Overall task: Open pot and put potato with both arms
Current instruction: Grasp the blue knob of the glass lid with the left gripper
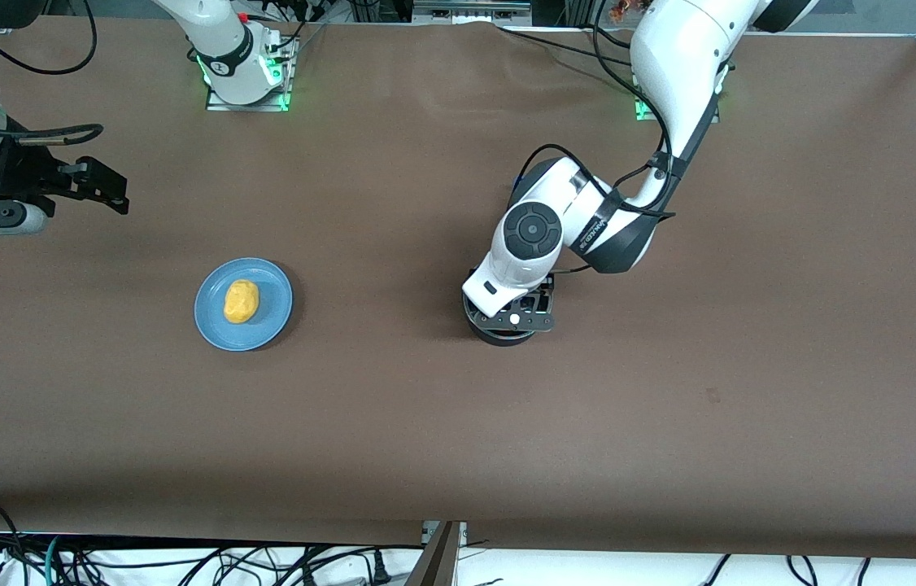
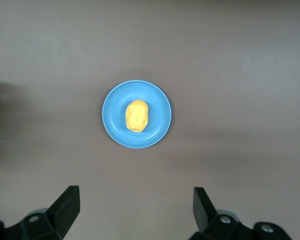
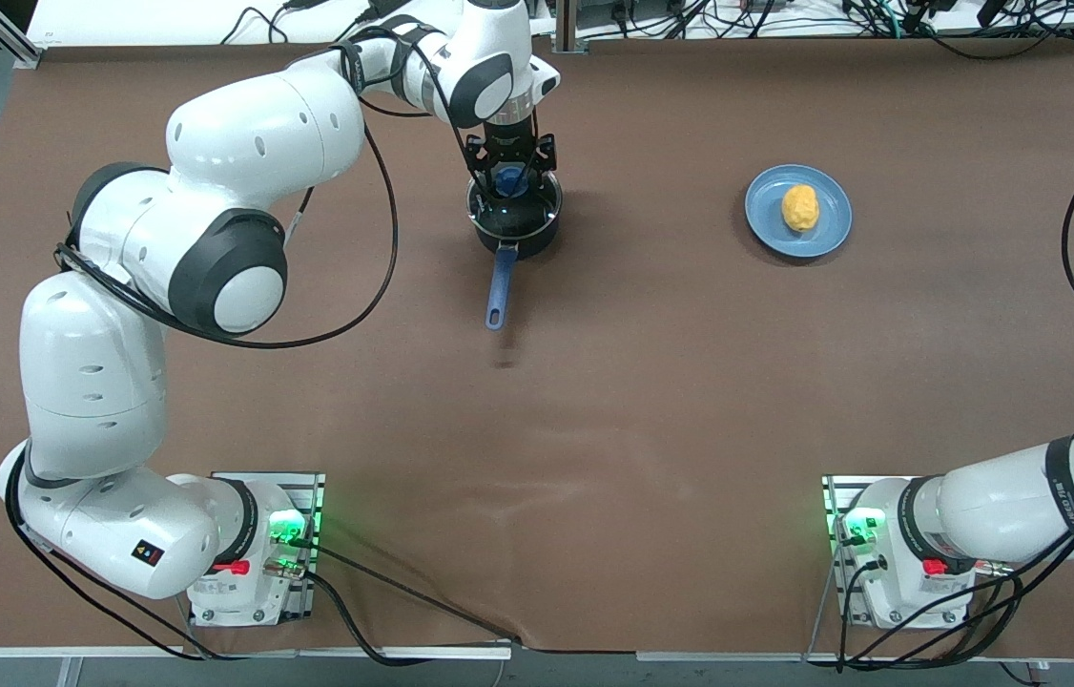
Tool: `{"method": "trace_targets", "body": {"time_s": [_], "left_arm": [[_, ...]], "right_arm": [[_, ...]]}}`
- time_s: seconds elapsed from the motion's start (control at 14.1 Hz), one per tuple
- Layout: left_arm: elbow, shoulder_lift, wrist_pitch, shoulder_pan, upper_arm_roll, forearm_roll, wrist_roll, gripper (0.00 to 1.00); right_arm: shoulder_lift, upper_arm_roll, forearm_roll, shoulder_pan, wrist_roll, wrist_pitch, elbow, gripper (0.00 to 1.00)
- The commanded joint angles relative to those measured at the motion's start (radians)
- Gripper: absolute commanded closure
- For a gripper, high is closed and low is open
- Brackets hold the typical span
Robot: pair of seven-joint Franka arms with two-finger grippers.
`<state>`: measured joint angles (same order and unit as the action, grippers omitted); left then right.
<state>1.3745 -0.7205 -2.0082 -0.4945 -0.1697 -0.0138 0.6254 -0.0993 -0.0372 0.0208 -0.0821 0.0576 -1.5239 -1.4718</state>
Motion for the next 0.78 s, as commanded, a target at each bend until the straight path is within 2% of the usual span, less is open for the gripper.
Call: {"method": "trace_targets", "body": {"time_s": [0.0, 0.21, 0.28, 0.5, 0.71], "left_arm": [[-0.009, 0.003, 0.017, -0.010, 0.007, -0.025, 0.022, 0.59], [-0.017, 0.022, 0.035, -0.009, 0.007, -0.025, 0.022, 0.61], [-0.026, 0.039, 0.078, -0.009, 0.009, -0.023, 0.025, 0.61], [-0.028, 0.140, 0.179, 0.010, 0.012, -0.023, 0.023, 0.61], [-0.019, 0.208, 0.282, 0.097, 0.032, -0.040, 0.011, 0.61]], "right_arm": [[0.007, -0.001, -0.002, -0.002, 0.004, -0.009, -0.007, 0.00], [0.007, -0.001, -0.002, -0.002, 0.004, -0.009, -0.007, 0.00], [0.007, 0.000, -0.002, -0.002, 0.004, -0.009, -0.008, 0.00], [0.007, -0.001, -0.002, -0.002, 0.004, -0.009, -0.007, 0.00], [0.007, -0.001, -0.002, -0.002, 0.002, -0.009, -0.008, 0.00]]}}
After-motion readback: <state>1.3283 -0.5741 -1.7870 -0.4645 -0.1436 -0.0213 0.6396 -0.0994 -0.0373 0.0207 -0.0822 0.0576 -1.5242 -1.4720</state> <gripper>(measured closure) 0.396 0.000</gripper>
